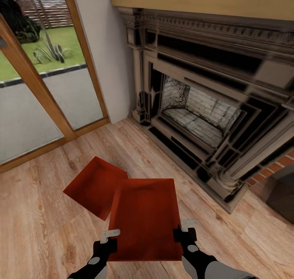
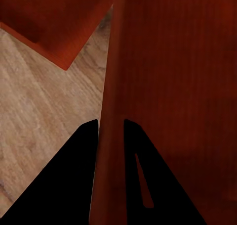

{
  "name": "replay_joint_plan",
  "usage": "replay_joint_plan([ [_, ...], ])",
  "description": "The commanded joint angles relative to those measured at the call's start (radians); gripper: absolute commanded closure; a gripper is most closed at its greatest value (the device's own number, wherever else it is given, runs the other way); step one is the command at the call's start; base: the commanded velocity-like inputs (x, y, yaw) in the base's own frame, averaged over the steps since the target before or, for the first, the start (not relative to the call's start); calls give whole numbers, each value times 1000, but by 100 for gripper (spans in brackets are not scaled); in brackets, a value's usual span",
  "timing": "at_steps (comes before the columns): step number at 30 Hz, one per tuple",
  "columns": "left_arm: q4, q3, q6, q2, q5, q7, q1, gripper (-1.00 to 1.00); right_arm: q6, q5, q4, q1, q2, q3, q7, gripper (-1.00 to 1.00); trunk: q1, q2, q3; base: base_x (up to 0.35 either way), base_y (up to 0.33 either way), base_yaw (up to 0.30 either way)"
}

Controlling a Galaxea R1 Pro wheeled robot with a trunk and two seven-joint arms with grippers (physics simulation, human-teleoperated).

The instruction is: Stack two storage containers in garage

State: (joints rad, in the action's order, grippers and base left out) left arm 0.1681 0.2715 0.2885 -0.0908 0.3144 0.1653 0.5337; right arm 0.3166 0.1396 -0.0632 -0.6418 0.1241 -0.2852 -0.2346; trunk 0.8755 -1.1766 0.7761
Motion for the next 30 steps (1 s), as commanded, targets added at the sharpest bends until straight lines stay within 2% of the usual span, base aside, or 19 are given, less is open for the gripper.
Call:
replay_joint_plan([
  [1,1,-1,1,5,2,11,0,100,1,2,-1,-1,0,30,0,100,-4,7,-3,0,0,0],
  [28,2,-1,3,5,2,11,0,100,1,3,-1,-1,-1,31,0,100,-107,196,-87,0,0,0],
  [30,4,-1,3,5,4,11,0,100,1,3,-1,-1,-1,31,0,100,-107,196,-87,0,0,0],
])
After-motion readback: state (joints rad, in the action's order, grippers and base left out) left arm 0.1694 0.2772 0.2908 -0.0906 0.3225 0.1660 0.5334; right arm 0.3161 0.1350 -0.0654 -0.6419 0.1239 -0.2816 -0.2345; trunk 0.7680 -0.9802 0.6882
